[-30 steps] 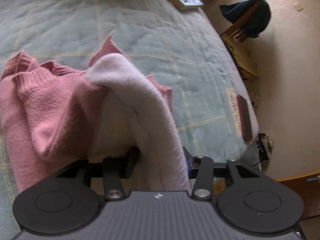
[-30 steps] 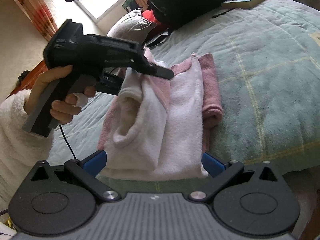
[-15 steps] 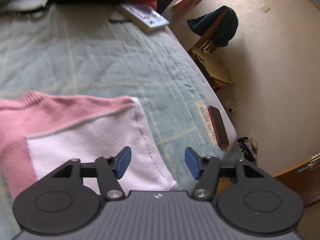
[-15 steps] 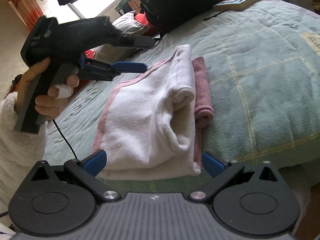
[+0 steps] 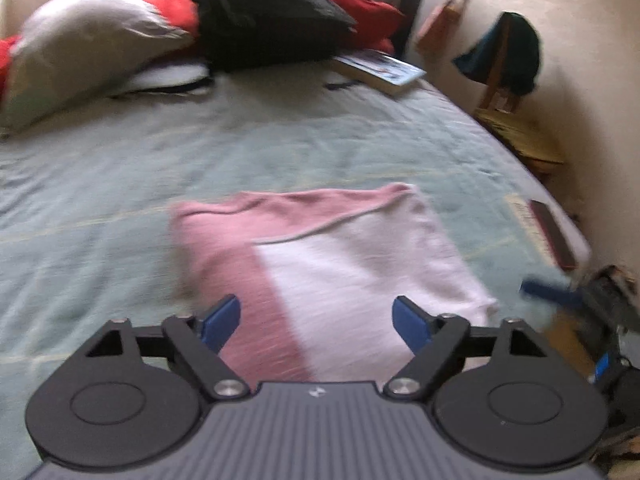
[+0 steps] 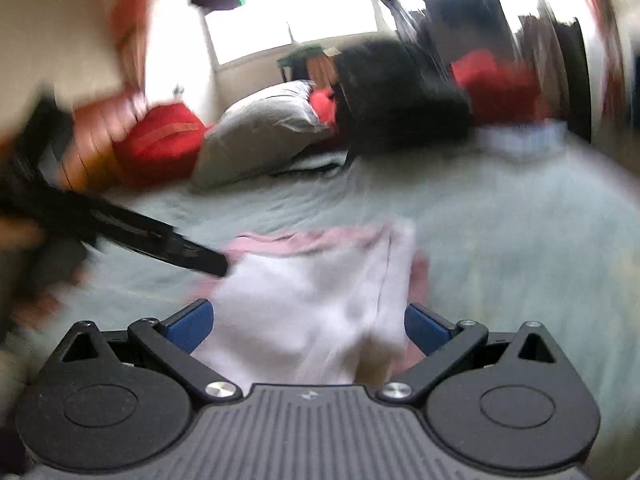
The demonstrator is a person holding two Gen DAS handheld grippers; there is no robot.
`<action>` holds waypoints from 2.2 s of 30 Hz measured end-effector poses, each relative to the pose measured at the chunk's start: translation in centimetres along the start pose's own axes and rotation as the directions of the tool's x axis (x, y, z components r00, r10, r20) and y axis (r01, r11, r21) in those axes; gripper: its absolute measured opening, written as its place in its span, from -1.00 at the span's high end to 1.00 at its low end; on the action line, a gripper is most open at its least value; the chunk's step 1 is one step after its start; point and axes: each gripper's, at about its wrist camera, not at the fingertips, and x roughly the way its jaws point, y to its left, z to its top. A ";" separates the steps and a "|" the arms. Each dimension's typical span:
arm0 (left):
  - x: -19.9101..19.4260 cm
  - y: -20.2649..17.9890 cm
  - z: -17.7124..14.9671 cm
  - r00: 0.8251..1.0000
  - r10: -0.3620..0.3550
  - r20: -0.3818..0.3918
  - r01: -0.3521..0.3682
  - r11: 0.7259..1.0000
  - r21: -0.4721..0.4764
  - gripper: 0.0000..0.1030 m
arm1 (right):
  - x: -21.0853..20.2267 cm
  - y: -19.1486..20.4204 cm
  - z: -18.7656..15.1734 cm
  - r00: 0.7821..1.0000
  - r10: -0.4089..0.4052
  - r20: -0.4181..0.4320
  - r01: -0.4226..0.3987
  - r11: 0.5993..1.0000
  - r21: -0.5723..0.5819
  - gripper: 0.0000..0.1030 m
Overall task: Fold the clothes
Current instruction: 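Open the left tool and release the folded sweater, then lift both open tools above the folded sweater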
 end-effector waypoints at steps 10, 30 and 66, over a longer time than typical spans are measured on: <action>0.0 2.8 -1.9 0.999 -0.034 0.012 0.035 0.994 -0.100 -0.76 | 5.4 -0.8 -3.9 0.989 0.075 -0.130 -0.072 0.997 0.030 -1.00; 2.7 2.5 -0.8 0.988 -0.147 0.045 0.152 0.976 -0.159 -0.84 | 2.0 -1.8 -1.5 0.989 0.144 -0.036 -0.141 0.987 0.070 -1.00; 1.9 2.2 0.1 0.998 -0.034 0.058 0.038 0.997 -0.073 -0.92 | 2.6 -4.0 0.8 0.999 0.037 -0.001 -0.037 0.993 0.110 -1.00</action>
